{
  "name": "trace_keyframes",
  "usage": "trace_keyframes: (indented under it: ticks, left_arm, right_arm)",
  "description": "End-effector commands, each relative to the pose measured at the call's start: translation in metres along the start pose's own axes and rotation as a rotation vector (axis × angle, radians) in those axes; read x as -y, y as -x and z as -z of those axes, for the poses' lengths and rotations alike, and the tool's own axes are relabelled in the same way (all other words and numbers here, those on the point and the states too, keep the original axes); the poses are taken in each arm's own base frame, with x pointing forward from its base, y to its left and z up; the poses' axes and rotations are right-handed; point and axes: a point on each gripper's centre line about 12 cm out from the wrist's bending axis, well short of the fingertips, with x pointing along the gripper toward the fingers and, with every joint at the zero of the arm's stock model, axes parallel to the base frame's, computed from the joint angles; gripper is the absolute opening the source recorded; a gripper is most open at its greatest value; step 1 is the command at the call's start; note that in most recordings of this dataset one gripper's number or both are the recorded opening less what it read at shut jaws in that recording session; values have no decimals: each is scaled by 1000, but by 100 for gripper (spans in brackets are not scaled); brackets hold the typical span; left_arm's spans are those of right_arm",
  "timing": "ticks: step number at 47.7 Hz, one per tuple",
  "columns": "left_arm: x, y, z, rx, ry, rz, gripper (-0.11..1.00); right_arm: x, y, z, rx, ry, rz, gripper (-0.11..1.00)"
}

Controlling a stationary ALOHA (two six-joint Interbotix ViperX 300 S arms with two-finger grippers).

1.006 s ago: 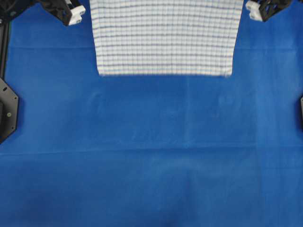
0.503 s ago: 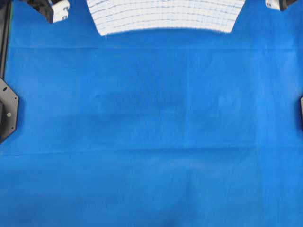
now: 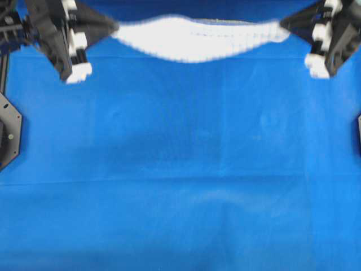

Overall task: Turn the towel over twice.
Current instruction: 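Swing the held corners down toward the near edge, flipping the towel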

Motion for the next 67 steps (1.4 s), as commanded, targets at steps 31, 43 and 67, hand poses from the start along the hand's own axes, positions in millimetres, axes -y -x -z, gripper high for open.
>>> trace_keyframes:
  ticks: [31, 43, 67]
  left_arm:
    - [112, 13, 80, -13, -51, 345, 5]
    - [141, 10, 95, -91, -6, 434, 5]
    - [168, 11, 100, -122, -12, 512, 5]
  right_arm:
    - [-99, -4, 85, -180, 4, -332, 4]
    - [-120, -10, 107, -213, -28, -392, 4]
    - [-148, -19, 123, -287, -13, -442, 4]
